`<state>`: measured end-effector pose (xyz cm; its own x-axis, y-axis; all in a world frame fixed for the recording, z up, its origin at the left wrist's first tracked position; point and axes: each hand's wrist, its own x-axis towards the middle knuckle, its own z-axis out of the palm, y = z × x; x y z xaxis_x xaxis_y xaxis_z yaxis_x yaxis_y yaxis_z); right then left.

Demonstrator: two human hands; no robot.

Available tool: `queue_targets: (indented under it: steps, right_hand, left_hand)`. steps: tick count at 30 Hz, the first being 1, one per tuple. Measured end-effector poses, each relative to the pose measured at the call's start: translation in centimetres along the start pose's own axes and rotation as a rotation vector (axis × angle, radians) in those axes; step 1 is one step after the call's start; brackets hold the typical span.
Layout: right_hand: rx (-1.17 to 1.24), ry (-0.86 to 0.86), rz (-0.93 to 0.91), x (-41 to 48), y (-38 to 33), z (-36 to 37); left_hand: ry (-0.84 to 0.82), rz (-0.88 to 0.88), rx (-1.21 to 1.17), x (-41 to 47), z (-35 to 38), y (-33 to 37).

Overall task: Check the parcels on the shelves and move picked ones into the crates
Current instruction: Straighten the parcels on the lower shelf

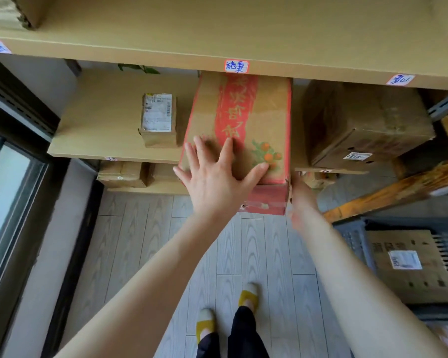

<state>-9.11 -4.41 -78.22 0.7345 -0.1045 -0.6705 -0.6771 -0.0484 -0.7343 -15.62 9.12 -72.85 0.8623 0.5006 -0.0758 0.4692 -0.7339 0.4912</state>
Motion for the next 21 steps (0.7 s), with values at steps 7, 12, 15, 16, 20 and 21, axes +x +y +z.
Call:
queue_targets:
  steps: [7,12,15,16,20,21]
  right_hand:
    - [0.141,-0.191,-0.083,-1.6,-2.4,-1.4]
    - [0.251,-0.344,-0.059,-1.1,-1.7,-1.8]
    - [0.312,-0.428,-0.025,-0.1,-1.4,-2.0]
    - [0.328,-0.411,-0.006,0.2,-1.2,-2.1]
    - [0.223,-0.167,0.043,2.0,-0.1,-2.8]
    - [0.172,-0.1,0.048,2.4,0.2,-3.2]
  left_hand:
    - [-0.069,-0.271,-0.425,2.2,-1.5,-1.9]
    - [0.178,-0.126,-0.482,1.2,-2.2,-1.7]
    - [0.336,-0.014,-0.614,0.1,-2.8,-1.0]
    - [0.341,0.009,-0.638,-0.2,-2.8,-0.6]
    - [0.217,0.149,-0.556,-1.0,-1.6,0.2]
    - [0.188,0.209,-0.508,-1.1,-1.0,0.2]
